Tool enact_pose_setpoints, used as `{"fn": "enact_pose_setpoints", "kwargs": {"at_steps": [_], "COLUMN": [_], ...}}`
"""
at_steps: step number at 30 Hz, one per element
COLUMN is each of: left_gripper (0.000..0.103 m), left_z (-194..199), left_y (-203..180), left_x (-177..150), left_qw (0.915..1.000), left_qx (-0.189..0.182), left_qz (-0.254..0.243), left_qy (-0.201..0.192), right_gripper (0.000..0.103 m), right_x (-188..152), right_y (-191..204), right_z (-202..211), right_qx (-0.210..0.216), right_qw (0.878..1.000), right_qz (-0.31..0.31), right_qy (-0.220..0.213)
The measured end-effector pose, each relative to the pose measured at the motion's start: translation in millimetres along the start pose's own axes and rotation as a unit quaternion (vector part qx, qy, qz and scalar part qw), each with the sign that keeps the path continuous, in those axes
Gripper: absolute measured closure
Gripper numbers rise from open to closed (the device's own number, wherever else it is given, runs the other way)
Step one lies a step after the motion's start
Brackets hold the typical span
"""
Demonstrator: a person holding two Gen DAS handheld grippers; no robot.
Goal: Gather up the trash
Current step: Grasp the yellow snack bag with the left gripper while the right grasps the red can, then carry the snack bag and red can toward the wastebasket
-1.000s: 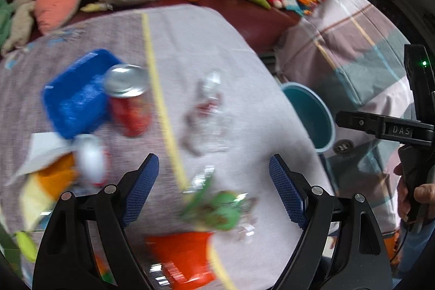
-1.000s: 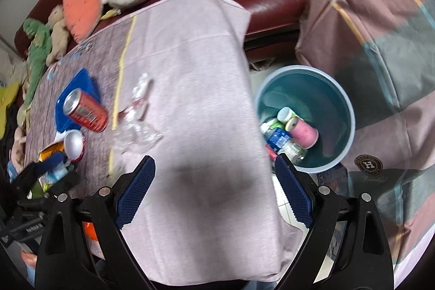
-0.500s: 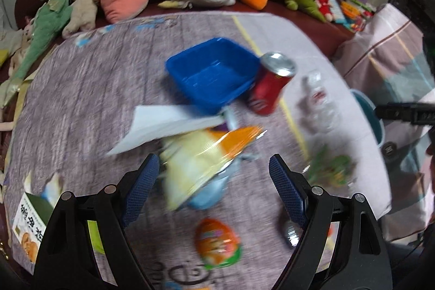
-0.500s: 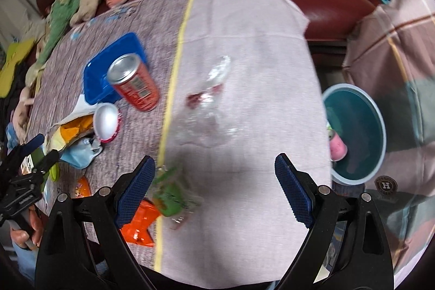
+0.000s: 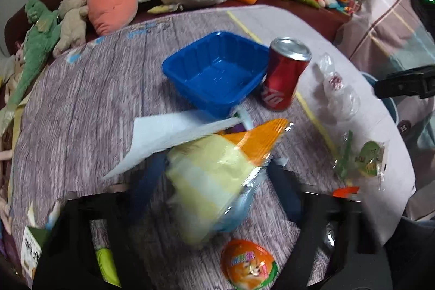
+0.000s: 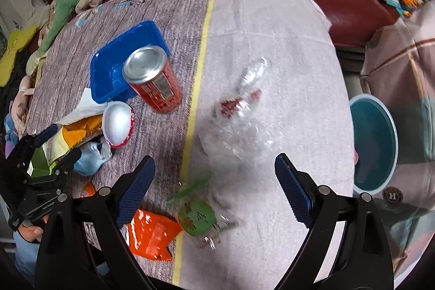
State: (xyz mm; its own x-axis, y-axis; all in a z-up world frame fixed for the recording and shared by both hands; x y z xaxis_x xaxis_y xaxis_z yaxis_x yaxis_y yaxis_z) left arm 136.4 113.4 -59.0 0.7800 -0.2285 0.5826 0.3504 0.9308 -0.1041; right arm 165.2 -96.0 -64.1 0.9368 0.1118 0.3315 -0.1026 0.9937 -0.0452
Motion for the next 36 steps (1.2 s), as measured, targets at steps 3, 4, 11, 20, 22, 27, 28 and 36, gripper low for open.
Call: {"fn": "enact_pose_setpoints", "kwargs": {"at_steps": [3, 4, 11, 20, 22, 27, 28, 36], "left_gripper": [0.066, 0.067, 0.067, 0.067, 0.067, 0.067, 0.067, 0.067], "left_z": [-1.8, -1.7, 6.1, 4.3, 4.0, 20.0, 24.5, 51.1], "left_y": [-0.7, -0.7, 1.6, 1.4, 0.6, -5.2, -7.7, -41.0], "left_x": [2.0, 2.1, 4.2, 6.1, 7.3, 17.3, 19.9, 46.4], "left_qw": [0.9996, 0.9994, 0.9958, 0.9935, 0.9931, 0.991, 0.9909, 0.9896], "left_qx": [-0.028, -0.032, -0.082, -0.097, -0.096, -0.106, -0.107, -0.113], "left_qz": [0.007, 0.008, 0.037, 0.059, 0.066, 0.077, 0.076, 0.068], "left_qy": [-0.002, -0.003, -0.015, -0.01, -0.009, -0.027, -0.032, -0.057], "right_gripper": [0.017, 0.017, 0.017, 0.046, 0.048, 0.048, 0.048, 0.048], "right_x": [12.2, 15.5, 51.9, 72.7, 72.5, 67.6, 66.8, 58.9], "right_y": [12.9, 16.3, 58.2, 82.9, 83.2, 72.1, 67.7, 25.5], "right_z": [-4.5, -5.6, -23.0, -51.4, -51.4, -30.6, -23.6, 33.1], "right_qx": [0.006, 0.008, 0.028, 0.046, 0.052, 0.069, 0.074, 0.086], "right_qw": [1.0, 1.0, 0.998, 0.995, 0.994, 0.993, 0.992, 0.988], "right_qz": [0.008, 0.011, 0.05, 0.08, 0.082, 0.072, 0.067, 0.036], "right_qy": [-0.006, -0.007, -0.031, -0.048, -0.052, -0.068, -0.073, -0.125]}}
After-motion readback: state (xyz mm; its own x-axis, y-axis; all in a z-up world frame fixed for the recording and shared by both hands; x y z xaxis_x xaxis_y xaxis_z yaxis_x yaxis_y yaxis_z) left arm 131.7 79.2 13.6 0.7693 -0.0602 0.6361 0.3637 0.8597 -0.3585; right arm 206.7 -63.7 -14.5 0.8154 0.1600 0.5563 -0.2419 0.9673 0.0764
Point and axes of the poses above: each gripper's, at about its wrist camera, not at the fingertips, and z roughly against the way its jaws point, y to its left, x to its top, the point moved 6 cm from there along -z, roughly the way its jaws point, and after that the axes turned 9 degrees about -x, right-handed, at the moved point
